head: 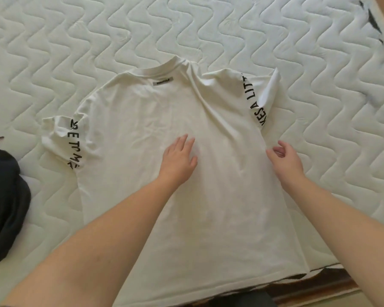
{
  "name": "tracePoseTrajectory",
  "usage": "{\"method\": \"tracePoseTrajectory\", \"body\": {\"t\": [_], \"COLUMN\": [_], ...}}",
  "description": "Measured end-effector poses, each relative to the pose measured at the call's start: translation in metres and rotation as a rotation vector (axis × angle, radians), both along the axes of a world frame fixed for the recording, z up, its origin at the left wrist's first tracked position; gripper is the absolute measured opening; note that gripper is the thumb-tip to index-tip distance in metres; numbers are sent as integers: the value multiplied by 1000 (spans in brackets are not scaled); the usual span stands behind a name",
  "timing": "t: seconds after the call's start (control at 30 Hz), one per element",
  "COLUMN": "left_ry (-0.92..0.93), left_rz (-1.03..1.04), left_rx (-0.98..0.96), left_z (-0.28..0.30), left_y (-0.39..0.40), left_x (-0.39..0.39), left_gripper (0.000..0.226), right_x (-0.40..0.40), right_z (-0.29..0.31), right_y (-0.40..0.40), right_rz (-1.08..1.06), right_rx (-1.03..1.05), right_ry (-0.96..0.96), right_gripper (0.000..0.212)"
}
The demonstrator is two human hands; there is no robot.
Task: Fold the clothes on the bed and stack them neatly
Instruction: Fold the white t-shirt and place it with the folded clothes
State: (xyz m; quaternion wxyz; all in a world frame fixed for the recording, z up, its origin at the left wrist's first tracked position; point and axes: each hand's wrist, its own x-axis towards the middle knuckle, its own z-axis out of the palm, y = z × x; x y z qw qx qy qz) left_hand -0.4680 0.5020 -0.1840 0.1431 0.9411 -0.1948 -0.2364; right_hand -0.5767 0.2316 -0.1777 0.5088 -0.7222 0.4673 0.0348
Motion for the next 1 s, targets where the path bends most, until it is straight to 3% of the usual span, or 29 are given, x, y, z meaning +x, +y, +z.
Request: {"method": "tracePoseTrajectory", "body": {"t": [0.17,0.4,0.53,0.67,0.73,0.87,1.0], "left_ry": [6,-171,-254,-249,-248,-251,-241], "left_rz": [-73,19,56,80,80,73,58], "left_rx": [57,47,88,68,60,87,115], "left_z": [-23,-56,-71,-73,-73,-73,-73], "left_y": [-51,-92,-95,-94,-94,-95,-95], "left_x": [63,121,116,118,117,118,119], "left_gripper": [65,64,70,70,73,74,73], "right_x": [52,148,183,171,153,111,97], "right_z": [-9,-19,-25,-24,-18,-13,-13], "right_y": [-24,-67,-71,-83,-97,-121,-125], "right_rz": [-27,-154,-136,-143,-192,-243,-285], "right_rx": [58,207,168,99,23,-54,-171], "right_ry": [-70,-170,-110,-95,-95,1,179], "right_gripper": [65,86,68,33,27,27,42]}}
